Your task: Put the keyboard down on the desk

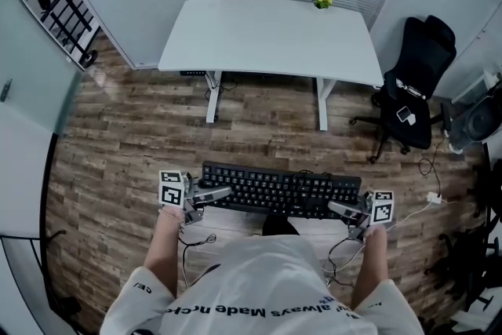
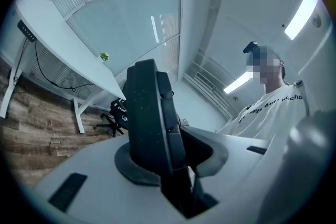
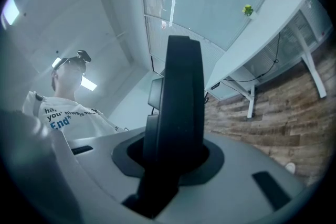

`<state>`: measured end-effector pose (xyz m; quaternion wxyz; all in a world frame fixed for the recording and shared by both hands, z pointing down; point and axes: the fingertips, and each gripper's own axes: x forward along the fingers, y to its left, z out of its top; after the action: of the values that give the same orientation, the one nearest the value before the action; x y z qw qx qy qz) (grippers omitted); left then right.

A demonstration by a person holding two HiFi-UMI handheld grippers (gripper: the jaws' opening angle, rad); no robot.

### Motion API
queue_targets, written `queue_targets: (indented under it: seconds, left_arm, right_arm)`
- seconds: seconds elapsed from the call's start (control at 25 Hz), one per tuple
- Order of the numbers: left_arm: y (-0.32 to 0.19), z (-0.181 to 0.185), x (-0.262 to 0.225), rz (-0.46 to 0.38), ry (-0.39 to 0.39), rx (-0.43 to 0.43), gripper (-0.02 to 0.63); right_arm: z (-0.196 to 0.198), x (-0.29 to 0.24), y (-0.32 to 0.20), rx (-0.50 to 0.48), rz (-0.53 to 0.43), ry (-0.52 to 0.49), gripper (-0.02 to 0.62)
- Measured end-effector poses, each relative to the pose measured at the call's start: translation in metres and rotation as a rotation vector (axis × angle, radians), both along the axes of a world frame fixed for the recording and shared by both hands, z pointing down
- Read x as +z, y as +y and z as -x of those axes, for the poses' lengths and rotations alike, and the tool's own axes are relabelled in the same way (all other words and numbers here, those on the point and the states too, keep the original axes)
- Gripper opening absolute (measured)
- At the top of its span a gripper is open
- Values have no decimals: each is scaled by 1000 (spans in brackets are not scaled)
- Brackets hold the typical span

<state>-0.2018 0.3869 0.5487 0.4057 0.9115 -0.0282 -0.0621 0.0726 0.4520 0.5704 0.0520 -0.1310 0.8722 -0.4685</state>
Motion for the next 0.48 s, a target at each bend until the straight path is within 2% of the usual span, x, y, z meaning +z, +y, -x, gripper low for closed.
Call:
queue_targets:
  seconds: [0.48]
  left_arm:
    - [-101, -66, 0, 50, -38, 21, 132]
  right_arm:
    - [-64, 7, -93, 29, 48, -28, 117]
